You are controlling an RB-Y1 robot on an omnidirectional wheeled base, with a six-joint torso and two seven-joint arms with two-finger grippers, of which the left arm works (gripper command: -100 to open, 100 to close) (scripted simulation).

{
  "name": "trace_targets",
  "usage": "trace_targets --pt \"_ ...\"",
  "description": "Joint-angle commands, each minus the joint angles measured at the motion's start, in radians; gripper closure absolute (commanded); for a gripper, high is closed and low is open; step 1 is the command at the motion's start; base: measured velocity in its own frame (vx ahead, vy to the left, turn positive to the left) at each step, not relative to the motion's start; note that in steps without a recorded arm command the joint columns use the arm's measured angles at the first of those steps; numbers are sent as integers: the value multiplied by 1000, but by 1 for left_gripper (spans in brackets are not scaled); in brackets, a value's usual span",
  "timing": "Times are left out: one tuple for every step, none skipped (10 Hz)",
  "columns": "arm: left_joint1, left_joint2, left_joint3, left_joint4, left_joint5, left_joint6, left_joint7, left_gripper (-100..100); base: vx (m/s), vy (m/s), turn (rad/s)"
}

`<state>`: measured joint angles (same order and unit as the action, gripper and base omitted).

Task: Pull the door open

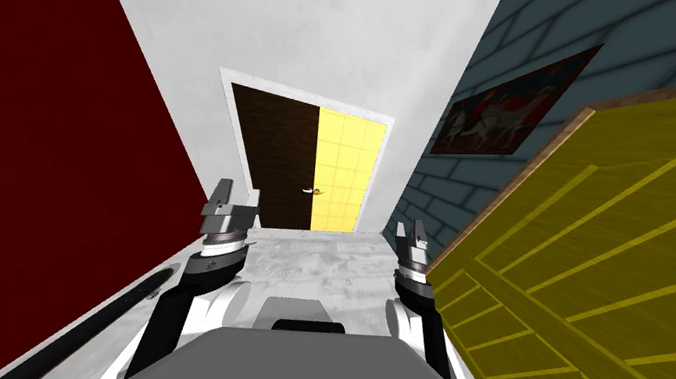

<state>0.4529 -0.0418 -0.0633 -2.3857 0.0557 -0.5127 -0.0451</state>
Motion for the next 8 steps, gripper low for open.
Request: trace_targets --pt "-8 11 1 30 0 -7 6 -100 92 14 5" --pt "-13 18 3 53 0 -12 11 -100 154 -32 -3" --pt "-16 22 3 64 0 -15 13 -100 154 -20 11" --pt "-22 29 4 86 0 -20 17 -100 163 3 4" --pt "-30 38 6 116 0 -27 23 -100 191 16 2" --pt "-34 43 6 132 0 -31 27 -100 165 12 2" --pt "-42 52 8 164 0 -38 33 -100 153 -1 5" --pt "-46 57 9 180 0 -42 36 -100 132 -12 4"
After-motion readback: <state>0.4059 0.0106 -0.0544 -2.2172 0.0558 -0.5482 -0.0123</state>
